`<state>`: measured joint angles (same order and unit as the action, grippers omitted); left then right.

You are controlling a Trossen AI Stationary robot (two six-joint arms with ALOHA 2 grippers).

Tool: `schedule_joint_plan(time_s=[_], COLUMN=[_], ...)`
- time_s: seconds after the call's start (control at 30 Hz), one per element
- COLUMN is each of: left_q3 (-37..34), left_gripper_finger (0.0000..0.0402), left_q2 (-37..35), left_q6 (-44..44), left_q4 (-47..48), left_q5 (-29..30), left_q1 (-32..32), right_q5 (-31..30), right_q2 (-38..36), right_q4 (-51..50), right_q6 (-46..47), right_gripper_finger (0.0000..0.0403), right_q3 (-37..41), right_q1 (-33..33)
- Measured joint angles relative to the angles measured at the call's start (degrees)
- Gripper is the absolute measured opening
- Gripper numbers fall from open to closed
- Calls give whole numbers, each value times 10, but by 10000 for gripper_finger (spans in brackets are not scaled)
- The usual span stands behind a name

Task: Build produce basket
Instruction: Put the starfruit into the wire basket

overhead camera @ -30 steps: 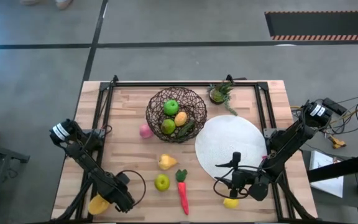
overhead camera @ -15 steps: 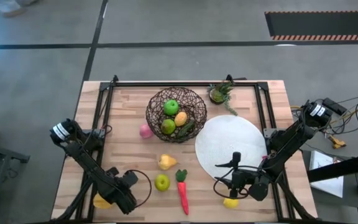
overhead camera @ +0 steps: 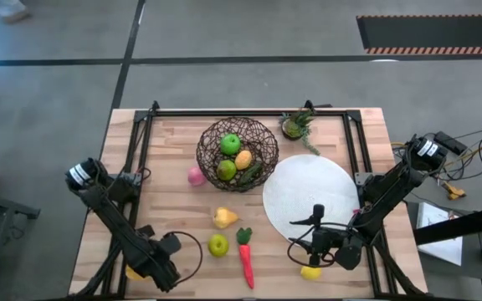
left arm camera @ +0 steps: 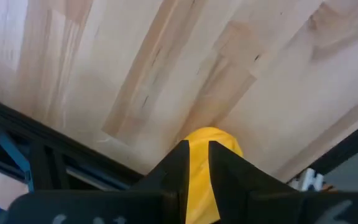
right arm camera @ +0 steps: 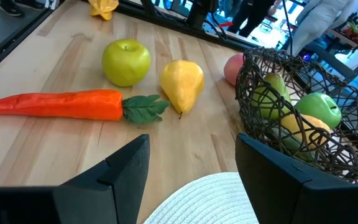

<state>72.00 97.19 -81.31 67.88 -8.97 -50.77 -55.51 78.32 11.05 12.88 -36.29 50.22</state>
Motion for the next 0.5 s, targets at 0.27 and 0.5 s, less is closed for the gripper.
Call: schedule_joint_plan(time_s=[0.27,0.5], left_q3=[-15,-13], left_gripper_finger=[50,138], left_q2=[-2,-23], left_q6=[18,9], left_q4=[3,1], left_q5=[-61,-92], left_q1=[0,-7], right_q5=[0,0], right_q2=[0,0], right_q4=[0,0], right_q6=[-7,-9], right_gripper_finger=[224,224], right_q3=[0,0], right_q1=[0,0])
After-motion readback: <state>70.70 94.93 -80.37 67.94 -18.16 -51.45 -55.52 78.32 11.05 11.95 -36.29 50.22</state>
